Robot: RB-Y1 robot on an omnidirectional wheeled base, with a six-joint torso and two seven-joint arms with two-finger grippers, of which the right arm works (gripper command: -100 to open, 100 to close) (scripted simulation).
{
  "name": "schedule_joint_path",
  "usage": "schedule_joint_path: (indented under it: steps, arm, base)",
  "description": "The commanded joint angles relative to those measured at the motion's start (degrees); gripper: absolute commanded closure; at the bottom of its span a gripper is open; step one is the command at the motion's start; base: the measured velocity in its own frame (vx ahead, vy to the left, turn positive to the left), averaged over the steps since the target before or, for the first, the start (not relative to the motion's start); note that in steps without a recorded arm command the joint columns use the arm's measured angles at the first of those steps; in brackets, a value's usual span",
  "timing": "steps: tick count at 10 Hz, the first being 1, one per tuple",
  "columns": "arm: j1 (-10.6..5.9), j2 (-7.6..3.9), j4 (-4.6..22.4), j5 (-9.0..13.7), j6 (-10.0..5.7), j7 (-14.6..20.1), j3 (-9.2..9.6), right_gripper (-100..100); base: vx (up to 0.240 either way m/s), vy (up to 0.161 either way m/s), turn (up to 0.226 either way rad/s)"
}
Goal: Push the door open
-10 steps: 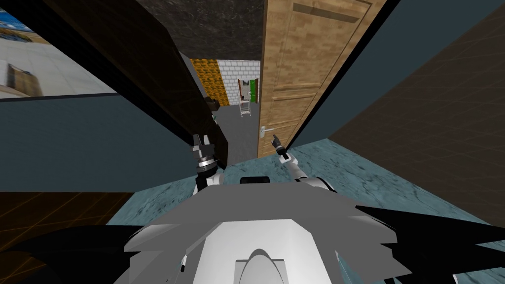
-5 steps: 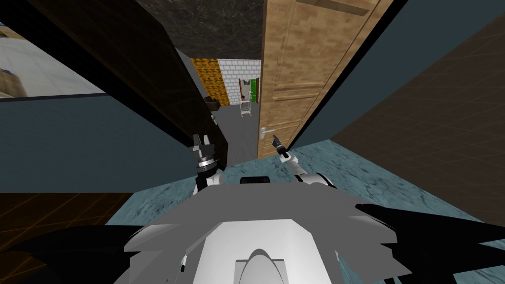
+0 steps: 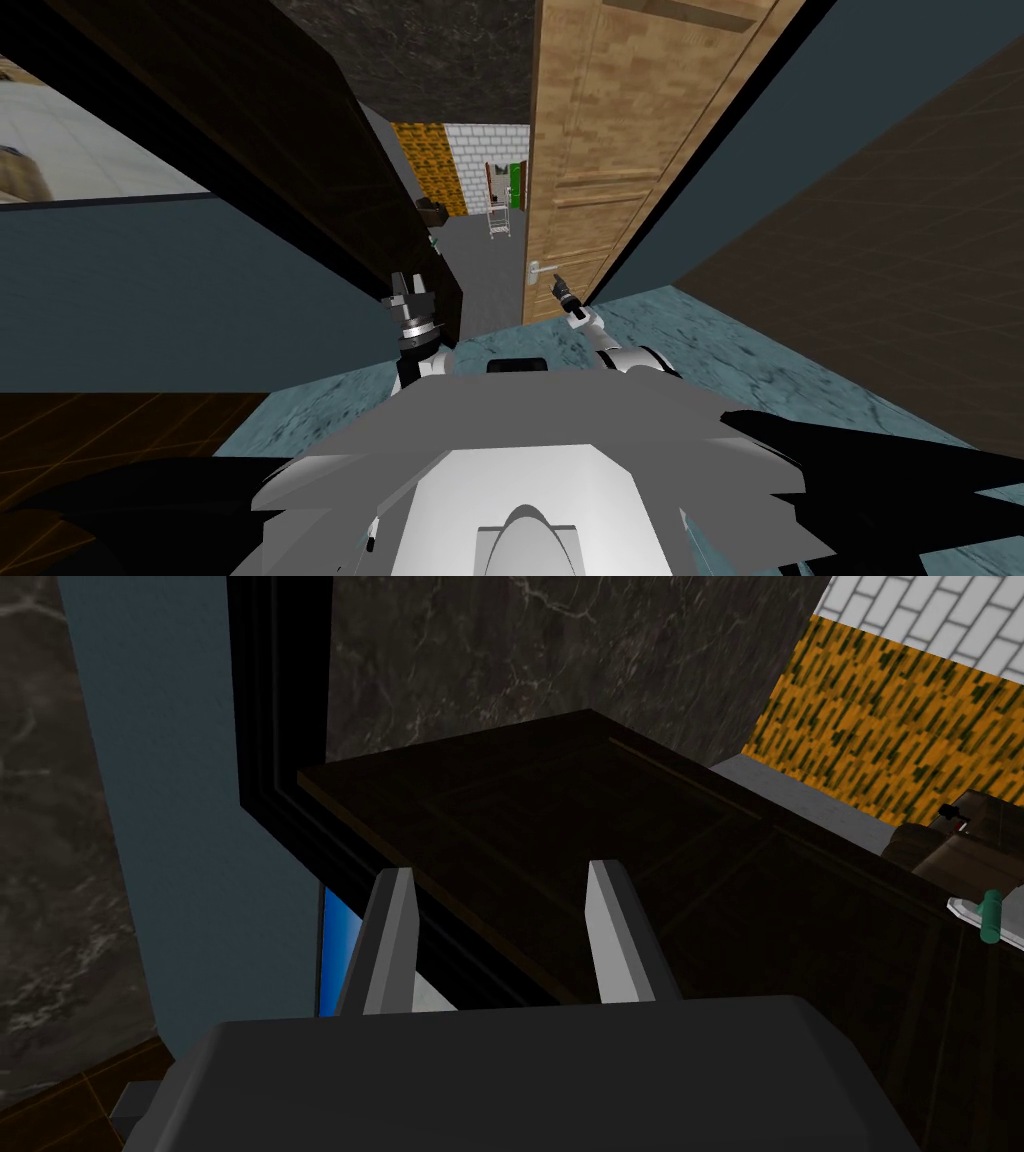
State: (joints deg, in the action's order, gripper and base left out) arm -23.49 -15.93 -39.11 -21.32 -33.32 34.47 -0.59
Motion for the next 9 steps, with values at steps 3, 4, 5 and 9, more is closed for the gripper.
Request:
schedule_joint_path:
  steps: [3,4,5,9]
  arm:
    - [-0.29,0.42,0.35,0.47,0.34,-0.98,-0.52,-100]
    - [-0.36,0.54,0.44,0.6,0.44,-1.26,-0.67,-100]
    - [-0.42,0.64,0.53,0.73,0.52,-1.5,-0.81,-100]
    - [-0.46,0.69,0.57,0.78,0.55,-1.58,-0.86,100]
  base:
    - [0.221,0.024,0.038]
    - [0.211,0.031,0.031]
    - [0.206,0.026,0.039]
    - [0.06,0.009,0.012]
